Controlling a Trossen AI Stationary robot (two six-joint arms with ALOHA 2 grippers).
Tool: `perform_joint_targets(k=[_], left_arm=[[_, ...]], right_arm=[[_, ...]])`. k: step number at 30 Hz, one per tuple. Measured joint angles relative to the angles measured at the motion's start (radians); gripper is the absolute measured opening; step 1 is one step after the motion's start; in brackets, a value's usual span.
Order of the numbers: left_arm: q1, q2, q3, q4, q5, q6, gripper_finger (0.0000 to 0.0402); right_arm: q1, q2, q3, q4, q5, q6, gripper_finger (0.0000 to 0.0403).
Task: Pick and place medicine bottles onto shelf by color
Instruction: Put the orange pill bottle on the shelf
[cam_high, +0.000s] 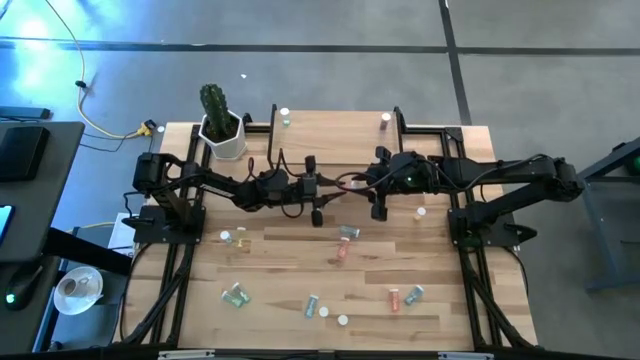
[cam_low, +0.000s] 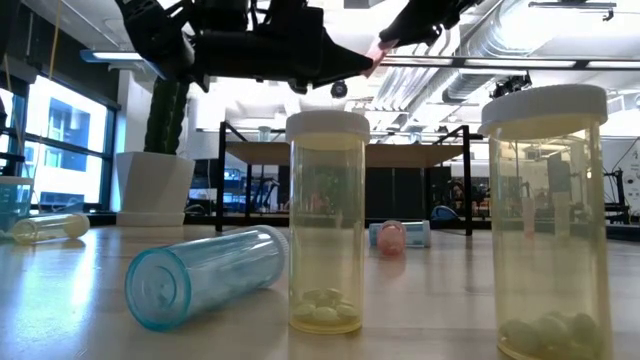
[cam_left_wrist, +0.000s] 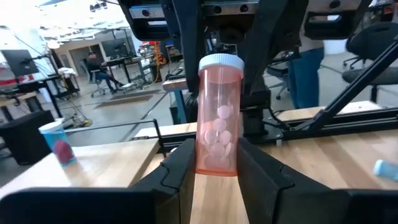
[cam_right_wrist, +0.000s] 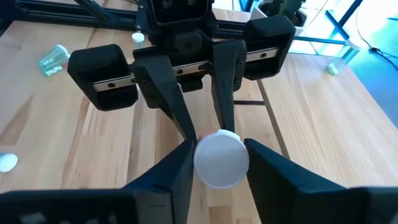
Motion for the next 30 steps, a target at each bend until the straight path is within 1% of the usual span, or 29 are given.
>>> perform_joint_targets(k=[6, 18, 22, 27, 30], left_arm=[[0.000, 0.000, 0.000, 0.000, -0.013, 0.008, 0.0092], [0.001, 0.000, 0.000, 0.000, -0.019, -0.009, 0.0095], [0.001, 0.000, 0.000, -0.003, -0.028, -0.009, 0.0118], [0.001, -0.001, 0.000, -0.024, -0.031, -0.009, 0.0164], [0.001, -0.001, 0.000, -0.036, -0.058, 0.004, 0.0190]], right_arm=[[0.000, 0.000, 0.000, 0.000, 0.000, 0.001, 0.0104], [0.000, 0.000, 0.000, 0.000, 0.000, 0.003, 0.0101], [0.000, 0.001, 0.000, 0.000, 0.000, 0.003, 0.0100], [-0.020, 0.001, 0.000, 0.000, -0.004, 0.003, 0.0099], [-0.044, 0.001, 0.000, 0.001, -0.004, 0.004, 0.0099]])
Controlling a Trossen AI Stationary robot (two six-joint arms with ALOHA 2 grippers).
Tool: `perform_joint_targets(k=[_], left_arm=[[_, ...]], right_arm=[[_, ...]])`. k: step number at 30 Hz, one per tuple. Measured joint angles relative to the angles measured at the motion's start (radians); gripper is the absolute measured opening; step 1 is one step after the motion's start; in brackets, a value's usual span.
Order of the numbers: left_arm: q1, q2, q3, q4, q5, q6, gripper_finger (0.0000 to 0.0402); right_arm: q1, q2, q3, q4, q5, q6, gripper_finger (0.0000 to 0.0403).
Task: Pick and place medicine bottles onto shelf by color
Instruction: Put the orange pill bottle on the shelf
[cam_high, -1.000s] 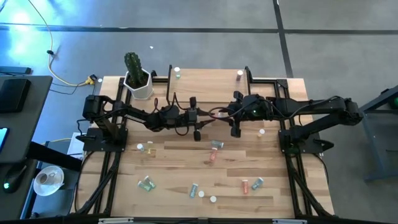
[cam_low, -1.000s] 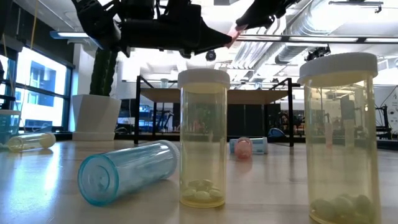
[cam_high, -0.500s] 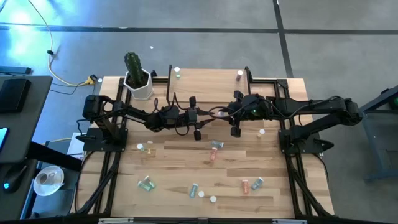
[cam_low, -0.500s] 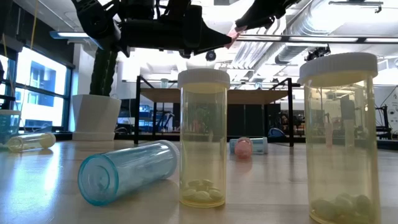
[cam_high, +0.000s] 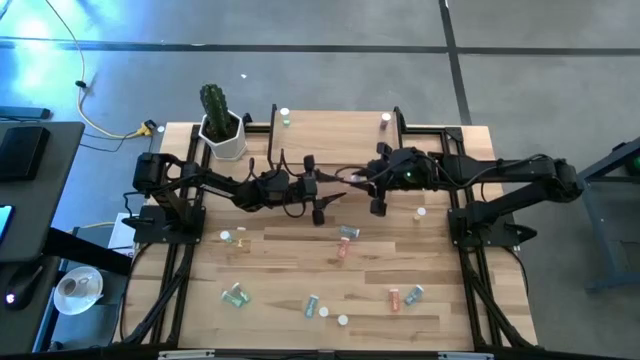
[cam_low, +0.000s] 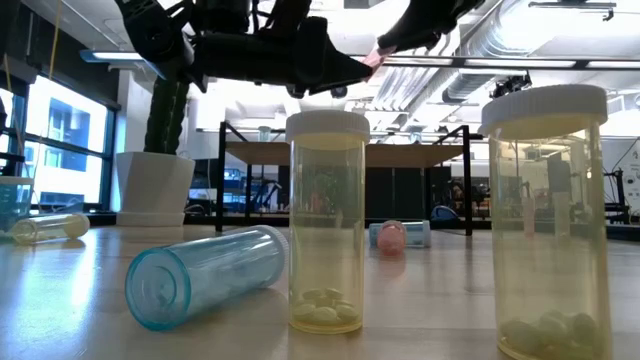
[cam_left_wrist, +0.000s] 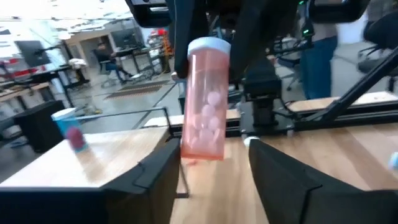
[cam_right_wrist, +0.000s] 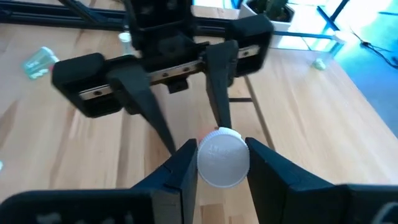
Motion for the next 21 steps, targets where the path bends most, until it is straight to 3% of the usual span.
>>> perform_joint_targets(k=[7, 12, 21], left_arm=[[0.001, -0.087, 0.000, -0.150, -0.126, 0.073, 0.0216], [0.022, -0.207, 0.001, -0.349, -0.137, 0.062, 0.0210], [0.129, -0.385, 0.000, -0.585, 0.017, 0.015, 0.0207]], right_arm=[[-0.101, 0.001, 0.048, -0.011, -0.005, -0.005, 0.0099], [-0.217, 0.006, 0.131, -0.054, -0.022, -0.036, 0.0099], [-0.437, 0.105, 0.356, -0.218, -0.045, -0.050, 0.0099]])
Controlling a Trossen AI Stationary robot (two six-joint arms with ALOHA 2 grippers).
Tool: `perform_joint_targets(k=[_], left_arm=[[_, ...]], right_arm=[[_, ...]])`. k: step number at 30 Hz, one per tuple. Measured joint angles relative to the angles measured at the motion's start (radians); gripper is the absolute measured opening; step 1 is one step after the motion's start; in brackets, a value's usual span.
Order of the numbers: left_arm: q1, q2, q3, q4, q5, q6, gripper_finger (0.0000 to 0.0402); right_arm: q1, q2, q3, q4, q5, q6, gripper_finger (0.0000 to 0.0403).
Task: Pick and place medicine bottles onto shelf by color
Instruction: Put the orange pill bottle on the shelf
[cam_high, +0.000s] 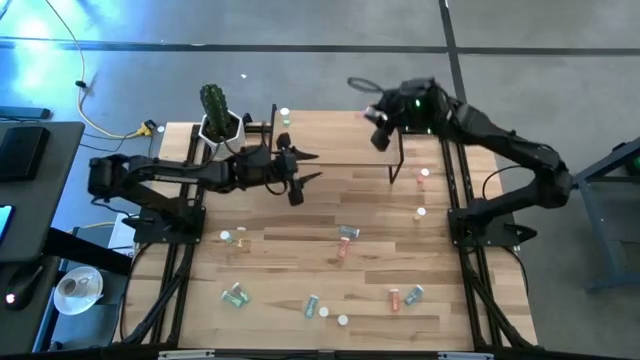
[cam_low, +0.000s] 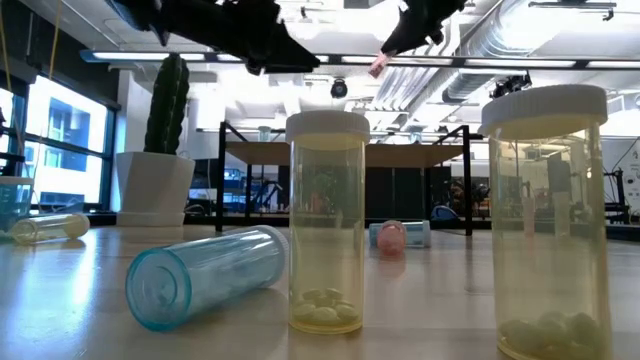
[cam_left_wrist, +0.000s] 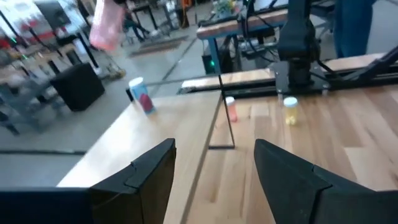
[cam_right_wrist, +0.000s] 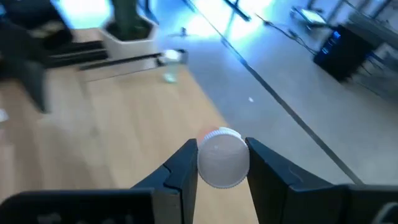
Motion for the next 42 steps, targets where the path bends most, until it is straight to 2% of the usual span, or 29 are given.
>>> perform_joint_targets(k=[10, 14, 20, 25, 42], left_arm=[[0.048, -0.053, 0.000, -0.096, 0.044, -0.008, 0.0207], [0.048, -0.053, 0.000, -0.097, 0.115, 0.022, 0.0207], [0.062, -0.054, 0.000, -0.157, 0.179, 0.015, 0.0207], [0.068, -0.057, -0.030, -0.168, 0.229, -0.004, 0.0207], [0.057, -0.073, -0.037, -0.158, 0.260, -0.021, 0.0207]], right_arm=[[-0.117, 0.252, 0.339, -0.275, -0.020, 0.003, 0.0099], [-0.136, 0.372, 0.469, -0.376, -0.071, 0.004, 0.0099], [-0.141, 0.523, 0.616, -0.538, -0.078, 0.003, 0.0099], [-0.150, 0.585, 0.645, -0.623, -0.079, -0.005, 0.0099], [-0.175, 0.662, 0.646, -0.641, -0.127, -0.004, 0.0099]])
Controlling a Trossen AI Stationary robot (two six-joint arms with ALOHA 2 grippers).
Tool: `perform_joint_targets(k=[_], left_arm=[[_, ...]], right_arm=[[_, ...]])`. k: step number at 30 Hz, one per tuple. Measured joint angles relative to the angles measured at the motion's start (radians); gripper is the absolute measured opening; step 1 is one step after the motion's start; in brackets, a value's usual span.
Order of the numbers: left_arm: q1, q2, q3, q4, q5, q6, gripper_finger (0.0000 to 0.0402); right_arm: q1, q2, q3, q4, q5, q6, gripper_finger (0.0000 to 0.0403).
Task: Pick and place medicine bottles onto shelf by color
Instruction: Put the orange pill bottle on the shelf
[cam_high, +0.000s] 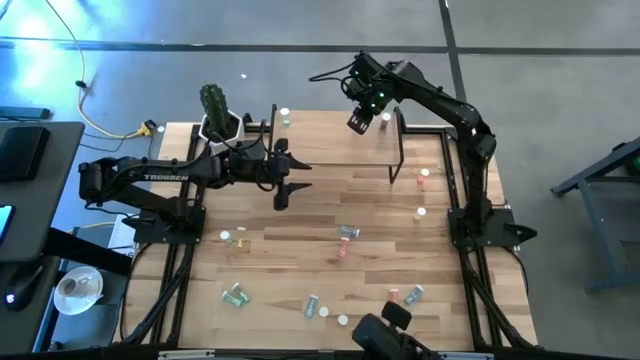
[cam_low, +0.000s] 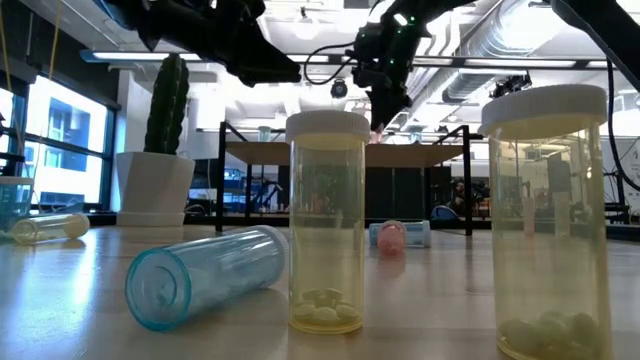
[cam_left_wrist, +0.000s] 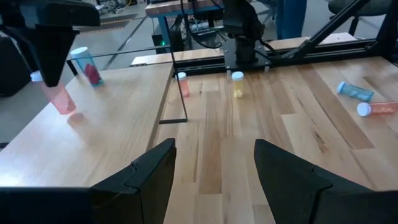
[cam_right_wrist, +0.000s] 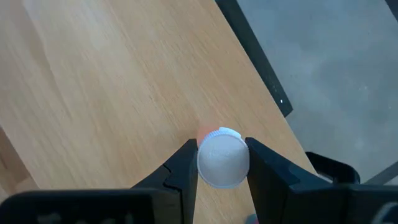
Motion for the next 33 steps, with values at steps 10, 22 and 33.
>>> perform_joint_targets(k=[10, 22, 33], left_arm=[[0.000, 0.000, 0.000, -0.001, -0.001, 0.000, 0.0207], [0.002, 0.001, 0.000, -0.001, -0.001, 0.009, 0.0207], [0.002, 0.001, 0.000, -0.001, -0.001, 0.009, 0.0207]], right_arm=[[0.006, 0.022, 0.001, 0.004, 0.044, -0.003, 0.0099], [0.008, 0.025, 0.000, -0.018, 0.039, -0.003, 0.0134], [0.008, 0.026, -0.001, 0.003, 0.039, -0.003, 0.0161]])
